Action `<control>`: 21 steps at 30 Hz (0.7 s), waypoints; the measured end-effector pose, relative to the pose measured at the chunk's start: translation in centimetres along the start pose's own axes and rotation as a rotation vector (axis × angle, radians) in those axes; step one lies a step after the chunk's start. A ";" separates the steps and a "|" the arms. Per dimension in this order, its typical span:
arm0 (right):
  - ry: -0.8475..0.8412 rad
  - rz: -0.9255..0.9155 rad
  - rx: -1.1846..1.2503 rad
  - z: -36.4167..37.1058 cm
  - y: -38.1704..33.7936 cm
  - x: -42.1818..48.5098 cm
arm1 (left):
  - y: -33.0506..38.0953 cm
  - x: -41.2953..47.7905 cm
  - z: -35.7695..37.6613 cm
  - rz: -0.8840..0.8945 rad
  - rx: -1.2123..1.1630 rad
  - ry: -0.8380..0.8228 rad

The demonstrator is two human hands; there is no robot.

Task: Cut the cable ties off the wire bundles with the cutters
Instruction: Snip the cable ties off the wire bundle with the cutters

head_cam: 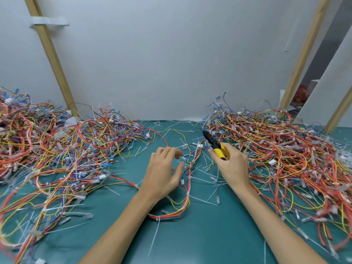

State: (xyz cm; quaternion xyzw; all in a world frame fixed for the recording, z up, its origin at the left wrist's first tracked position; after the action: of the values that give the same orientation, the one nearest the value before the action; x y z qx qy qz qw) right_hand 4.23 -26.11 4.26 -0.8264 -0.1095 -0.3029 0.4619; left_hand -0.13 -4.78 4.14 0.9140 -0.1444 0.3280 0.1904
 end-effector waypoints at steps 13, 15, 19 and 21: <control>0.020 0.222 0.272 0.4 0.7 -0.2 | 1.6 -1.0 1.5 0.054 0.155 -0.374; 0.005 0.247 0.284 0.7 1.0 -0.4 | 1.7 -1.1 1.6 0.057 0.165 -0.412; -0.004 0.339 0.325 1.2 1.9 -0.5 | 1.5 -0.6 1.0 -0.034 0.080 -0.445; -0.009 0.349 0.352 1.2 2.1 -0.5 | 0.8 -0.5 0.9 -0.149 -0.031 -0.461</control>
State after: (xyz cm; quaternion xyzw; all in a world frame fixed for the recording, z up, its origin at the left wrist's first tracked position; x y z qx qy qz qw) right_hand 5.30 -26.17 2.04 -0.7408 -0.0185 -0.1910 0.6437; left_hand -0.30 -5.88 3.37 0.9698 -0.1213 0.0938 0.1899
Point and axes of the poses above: each hand's wrist, its own x-axis towards the middle knuckle, its own z-axis out of the palm, y = z × x, the point moved 4 cm from there along x, towards the middle knuckle, and after that the axes turned 12 degrees about x, right-handed, at the moved point
